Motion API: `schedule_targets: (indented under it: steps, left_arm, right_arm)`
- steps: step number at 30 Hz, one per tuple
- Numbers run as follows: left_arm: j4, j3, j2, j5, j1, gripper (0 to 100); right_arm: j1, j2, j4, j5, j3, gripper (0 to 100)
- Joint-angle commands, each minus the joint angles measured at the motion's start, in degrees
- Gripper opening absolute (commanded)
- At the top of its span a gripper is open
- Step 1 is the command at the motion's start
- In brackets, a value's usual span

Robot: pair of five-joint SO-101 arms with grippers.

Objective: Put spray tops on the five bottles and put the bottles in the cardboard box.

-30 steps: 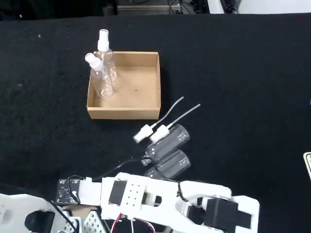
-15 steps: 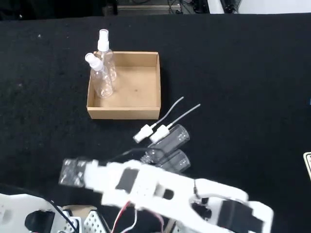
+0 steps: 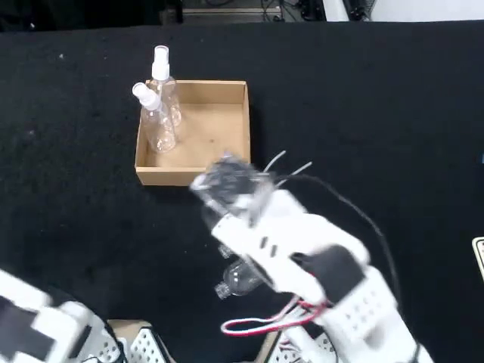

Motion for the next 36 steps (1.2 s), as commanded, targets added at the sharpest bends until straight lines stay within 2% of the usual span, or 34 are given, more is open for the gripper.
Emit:
schedule_targets:
  steps: [1,6,12,16,21,27,31,36]
  left_arm:
    - [-0.18,10.95,-22.33,1.49,14.64,3]
    - [-7.47,22.20,-41.05,8.35,29.32,3]
    - [-19.16,38.81,-59.69,9.67,44.79,3]
    - [-24.26,50.33,-72.00,9.76,51.82,3]
    - [-24.70,60.70,-88.53,9.76,58.15,3]
    - [-25.67,61.67,-86.95,9.76,65.98,3]
    - [-32.26,63.96,-88.53,9.76,71.16,3]
    - [-42.29,70.55,-88.53,9.32,72.48,3]
  right_arm:
    - [9.49,-7.52,-5.45,-3.16,-3.65,1.1]
    - [17.14,-7.78,-9.32,-15.65,-7.69,1.1]
    - [18.02,-7.78,-15.65,-20.92,-13.76,1.1]
    - [18.02,-7.78,-21.63,-25.58,-14.37,1.1]
    - [18.02,-7.08,-28.66,-30.59,-14.02,1.2]
    - [16.35,-1.10,-40.18,-30.86,-14.29,1.1]
    - [12.57,3.74,-44.40,-30.77,-14.46,1.1]
    - [10.73,7.69,-47.56,-30.77,-14.55,1.1]
